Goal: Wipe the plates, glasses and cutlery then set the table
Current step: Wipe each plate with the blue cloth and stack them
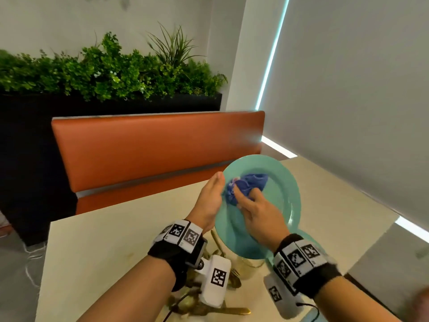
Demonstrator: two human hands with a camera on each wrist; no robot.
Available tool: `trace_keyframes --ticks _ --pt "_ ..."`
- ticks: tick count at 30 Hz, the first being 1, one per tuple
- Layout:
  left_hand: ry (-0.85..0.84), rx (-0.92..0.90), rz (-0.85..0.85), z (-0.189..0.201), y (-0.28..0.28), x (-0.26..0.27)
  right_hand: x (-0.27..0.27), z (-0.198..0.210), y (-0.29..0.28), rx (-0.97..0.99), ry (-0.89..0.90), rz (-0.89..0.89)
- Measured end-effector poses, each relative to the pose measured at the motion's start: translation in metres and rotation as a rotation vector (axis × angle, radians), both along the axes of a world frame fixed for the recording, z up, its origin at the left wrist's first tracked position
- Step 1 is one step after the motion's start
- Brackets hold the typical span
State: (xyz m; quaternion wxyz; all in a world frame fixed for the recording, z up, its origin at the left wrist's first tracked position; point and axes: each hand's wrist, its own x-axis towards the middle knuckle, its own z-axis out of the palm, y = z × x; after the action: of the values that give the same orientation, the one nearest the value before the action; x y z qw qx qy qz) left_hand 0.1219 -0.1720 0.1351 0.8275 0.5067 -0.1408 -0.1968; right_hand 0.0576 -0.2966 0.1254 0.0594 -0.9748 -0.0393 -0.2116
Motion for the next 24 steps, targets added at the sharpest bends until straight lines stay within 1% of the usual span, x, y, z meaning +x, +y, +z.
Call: trace_keyframes --ticks 2,4,6,7,8,9,11,12,13,15,17,18,19,20,22,23,24 --pt "-0.025 0.008 0.080 -0.001 -0.013 0.006 -0.022 -0.025 -0.019 -0.110 0.160 0.140" --pt "-0.073 0.044 0.125 -0.004 -0.029 0.011 -0.040 -0.040 -0.064 -0.166 0.268 0.213" --pt "-0.099 0.067 0.134 -0.007 -0.047 0.013 -0.048 -0.038 -0.120 -0.245 0.266 0.174" --pt "-0.106 0.075 0.136 -0.007 -0.059 0.013 -0.047 -0.031 -0.147 -0.262 0.269 0.102" --pt "-0.115 0.076 0.132 -0.006 -0.071 0.012 -0.045 -0.019 -0.168 -0.228 0.246 -0.017" --pt "-0.129 0.076 0.119 -0.006 -0.085 0.010 -0.042 -0.007 -0.185 -0.151 0.209 -0.117" --pt "-0.158 0.096 0.082 -0.007 -0.116 0.004 -0.026 0.011 -0.204 -0.018 0.097 -0.264" --pt "-0.159 0.117 0.064 -0.009 -0.132 0.000 -0.017 0.009 -0.209 0.075 0.053 -0.314" --pt "-0.150 0.140 0.048 -0.012 -0.149 -0.004 -0.010 0.007 -0.208 0.167 0.012 -0.330" --pt "-0.111 0.146 0.025 -0.019 -0.179 -0.009 -0.006 -0.002 -0.197 0.283 -0.047 -0.203" --pt "-0.029 0.114 0.076 -0.027 -0.200 -0.011 -0.014 -0.021 -0.192 0.259 0.076 -0.005" --pt "0.020 0.113 0.117 -0.032 -0.206 -0.011 -0.022 -0.032 -0.195 0.211 0.176 0.088" --pt "0.060 0.119 0.147 -0.039 -0.211 -0.010 -0.030 -0.043 -0.206 0.143 0.303 0.138" --pt "0.098 0.125 0.152 -0.046 -0.215 -0.011 -0.038 -0.050 -0.219 0.073 0.432 0.144" --pt "0.184 0.145 0.130 -0.062 -0.224 -0.016 -0.049 -0.061 -0.253 -0.090 0.615 0.063" --pt "0.236 0.176 0.123 -0.073 -0.230 -0.019 -0.053 -0.063 -0.267 -0.122 0.652 -0.015" --pt "0.292 0.204 0.118 -0.081 -0.235 -0.023 -0.055 -0.063 -0.279 -0.109 0.643 -0.104"
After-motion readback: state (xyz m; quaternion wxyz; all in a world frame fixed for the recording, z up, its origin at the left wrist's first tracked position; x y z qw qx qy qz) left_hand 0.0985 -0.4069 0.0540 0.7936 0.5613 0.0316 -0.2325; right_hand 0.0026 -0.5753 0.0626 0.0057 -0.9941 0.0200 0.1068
